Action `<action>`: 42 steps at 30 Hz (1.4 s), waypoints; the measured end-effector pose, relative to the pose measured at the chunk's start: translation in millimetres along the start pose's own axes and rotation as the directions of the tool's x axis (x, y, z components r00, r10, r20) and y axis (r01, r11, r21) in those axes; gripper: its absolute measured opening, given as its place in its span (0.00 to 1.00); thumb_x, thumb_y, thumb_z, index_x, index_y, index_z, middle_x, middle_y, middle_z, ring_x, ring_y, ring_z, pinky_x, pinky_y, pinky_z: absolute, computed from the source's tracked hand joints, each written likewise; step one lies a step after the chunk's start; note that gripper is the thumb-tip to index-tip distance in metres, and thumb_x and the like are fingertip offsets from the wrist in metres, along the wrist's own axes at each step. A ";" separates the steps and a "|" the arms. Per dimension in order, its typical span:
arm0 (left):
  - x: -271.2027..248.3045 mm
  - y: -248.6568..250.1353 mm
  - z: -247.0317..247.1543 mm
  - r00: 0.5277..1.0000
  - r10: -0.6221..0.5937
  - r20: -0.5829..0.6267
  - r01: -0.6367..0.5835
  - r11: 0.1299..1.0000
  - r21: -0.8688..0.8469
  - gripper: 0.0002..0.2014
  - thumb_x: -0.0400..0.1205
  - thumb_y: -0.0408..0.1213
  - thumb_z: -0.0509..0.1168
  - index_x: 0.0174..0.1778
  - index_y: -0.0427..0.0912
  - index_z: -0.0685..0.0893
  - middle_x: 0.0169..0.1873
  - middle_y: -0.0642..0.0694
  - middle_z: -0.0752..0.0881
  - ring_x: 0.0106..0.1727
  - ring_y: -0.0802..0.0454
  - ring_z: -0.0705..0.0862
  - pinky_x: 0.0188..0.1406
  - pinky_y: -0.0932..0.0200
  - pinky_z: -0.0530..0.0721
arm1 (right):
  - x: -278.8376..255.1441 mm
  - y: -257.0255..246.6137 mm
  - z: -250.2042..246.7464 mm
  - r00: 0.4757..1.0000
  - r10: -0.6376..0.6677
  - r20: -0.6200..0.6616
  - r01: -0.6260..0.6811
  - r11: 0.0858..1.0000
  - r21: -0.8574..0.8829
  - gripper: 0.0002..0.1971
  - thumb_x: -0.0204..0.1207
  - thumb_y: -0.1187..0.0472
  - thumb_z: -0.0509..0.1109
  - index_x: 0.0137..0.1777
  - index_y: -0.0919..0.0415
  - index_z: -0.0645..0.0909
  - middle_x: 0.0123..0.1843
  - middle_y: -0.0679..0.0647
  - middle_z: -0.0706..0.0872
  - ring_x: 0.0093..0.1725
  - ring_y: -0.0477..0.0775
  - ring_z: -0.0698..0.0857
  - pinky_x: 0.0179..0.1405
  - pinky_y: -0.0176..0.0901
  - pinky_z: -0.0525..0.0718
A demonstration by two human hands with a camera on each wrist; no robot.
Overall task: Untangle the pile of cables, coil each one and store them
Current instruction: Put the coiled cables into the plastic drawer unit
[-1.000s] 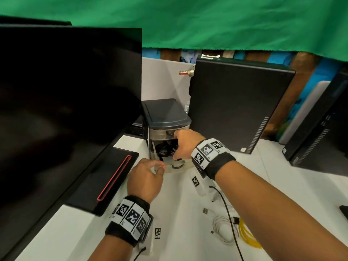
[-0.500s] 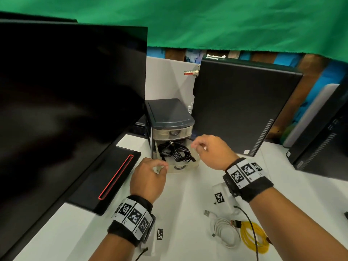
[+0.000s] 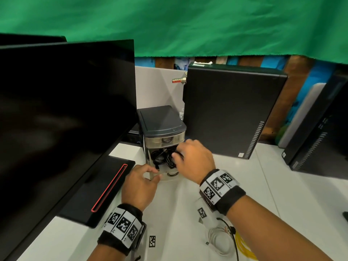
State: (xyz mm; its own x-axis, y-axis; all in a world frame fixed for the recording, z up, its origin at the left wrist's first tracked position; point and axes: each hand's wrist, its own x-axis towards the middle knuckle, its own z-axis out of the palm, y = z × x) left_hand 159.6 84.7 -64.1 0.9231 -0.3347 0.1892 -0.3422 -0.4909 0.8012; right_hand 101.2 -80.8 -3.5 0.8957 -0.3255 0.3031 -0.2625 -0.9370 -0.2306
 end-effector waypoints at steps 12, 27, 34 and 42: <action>-0.4 0.2 1.8 0.999 -0.034 0.008 0.034 0.999 -0.011 0.10 0.76 0.42 0.78 0.35 0.57 0.84 0.51 0.59 0.86 0.39 0.63 0.86 0.39 0.71 0.74 | 22.0 25.5 19.9 0.995 0.061 0.083 -0.056 0.996 -0.062 0.14 0.87 0.55 0.60 0.60 0.56 0.87 0.59 0.54 0.83 0.61 0.56 0.81 0.54 0.45 0.80; 60.6 22.6 28.6 0.924 -0.355 -0.142 0.347 0.934 -0.078 0.28 0.73 0.55 0.78 0.58 0.44 0.75 0.58 0.44 0.80 0.55 0.39 0.84 0.50 0.48 0.83 | -3.0 74.2 -9.8 0.973 0.220 -0.063 -0.196 0.942 0.271 0.07 0.81 0.50 0.70 0.51 0.51 0.87 0.46 0.49 0.89 0.46 0.54 0.88 0.49 0.50 0.87; 50.1 8.9 47.5 0.878 -0.453 0.153 0.472 0.872 -0.128 0.20 0.85 0.57 0.63 0.47 0.43 0.90 0.41 0.43 0.90 0.43 0.41 0.88 0.56 0.44 0.90 | -35.5 96.5 -17.5 0.963 0.270 -0.015 -0.250 0.910 0.330 0.06 0.81 0.52 0.72 0.46 0.51 0.88 0.36 0.46 0.90 0.39 0.48 0.89 0.46 0.52 0.90; 44.3 21.8 60.2 0.914 -0.245 0.324 0.073 0.884 0.462 0.33 0.84 0.45 0.61 0.86 0.60 0.60 0.71 0.46 0.82 0.69 0.43 0.81 0.67 0.51 0.79 | -53.8 89.6 -22.7 0.966 0.258 0.016 -0.246 0.897 0.366 0.06 0.81 0.51 0.72 0.50 0.50 0.88 0.37 0.44 0.90 0.39 0.46 0.88 0.48 0.52 0.90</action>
State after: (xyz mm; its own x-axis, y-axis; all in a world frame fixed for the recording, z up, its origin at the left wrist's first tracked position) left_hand 182.5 10.8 -72.4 0.8706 -0.4462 -0.2072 -0.3160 -0.8301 0.4594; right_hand 21.4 -150.1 -19.5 0.8031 -0.5543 0.2184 -0.3244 -0.7143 -0.6201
